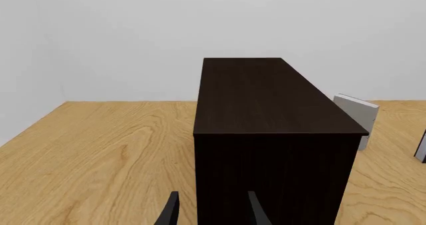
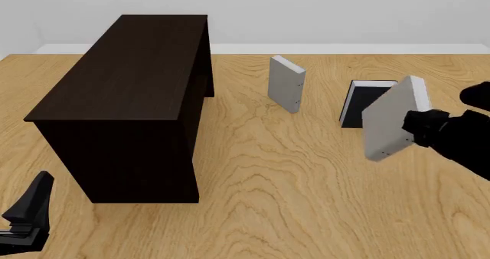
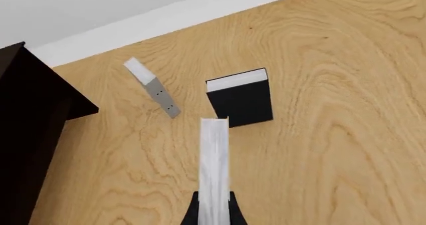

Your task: Pick up the book on the right and place it under the cabinet shelf.

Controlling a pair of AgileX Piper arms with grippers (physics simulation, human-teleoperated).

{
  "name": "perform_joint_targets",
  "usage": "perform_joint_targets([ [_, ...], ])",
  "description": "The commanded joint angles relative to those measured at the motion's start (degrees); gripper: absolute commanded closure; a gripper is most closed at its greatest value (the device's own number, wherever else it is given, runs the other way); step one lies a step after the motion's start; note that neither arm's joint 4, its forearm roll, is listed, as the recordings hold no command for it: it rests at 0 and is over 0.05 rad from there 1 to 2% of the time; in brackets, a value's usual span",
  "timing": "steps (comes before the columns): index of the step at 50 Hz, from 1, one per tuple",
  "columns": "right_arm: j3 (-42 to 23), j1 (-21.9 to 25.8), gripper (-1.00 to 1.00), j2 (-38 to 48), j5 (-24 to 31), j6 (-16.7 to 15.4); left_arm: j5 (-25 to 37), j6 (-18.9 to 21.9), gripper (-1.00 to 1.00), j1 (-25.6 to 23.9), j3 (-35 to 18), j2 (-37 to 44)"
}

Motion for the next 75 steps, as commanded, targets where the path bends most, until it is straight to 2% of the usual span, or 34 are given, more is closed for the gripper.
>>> perform_joint_targets([
  [1,8.42,5.33,1.00,-5.57,-14.44,8.48,-0.14,0.00,-1.00,-0.01,0.01,0.07],
  [3,8.51,5.42,1.00,-4.84,-15.51,8.48,-0.31,-0.01,-1.00,-0.01,0.01,0.05],
  [5,9.44,6.35,1.00,-3.71,-18.11,10.00,-0.38,0.00,-1.00,-0.02,0.02,0.05],
  [16,9.39,8.89,1.00,2.36,-25.26,11.72,-0.31,0.00,-1.00,-0.01,0.03,0.17],
  [22,9.91,9.81,1.00,4.22,-29.89,14.45,-0.36,0.01,-1.00,0.00,0.00,0.20],
  [40,8.25,15.72,1.00,21.74,-46.40,20.31,-0.45,0.01,-1.00,0.00,-0.02,0.08],
  [60,3.32,22.18,1.00,32.27,-52.74,23.80,-0.17,-0.01,-1.00,0.02,-0.02,0.19],
  [67,3.20,24.43,1.00,38.21,-59.37,27.00,-0.17,-0.01,-1.00,0.03,-0.02,0.34],
  [75,1.16,25.71,1.00,42.53,-62.68,29.33,-0.14,0.00,-1.00,0.04,-0.05,0.39],
])
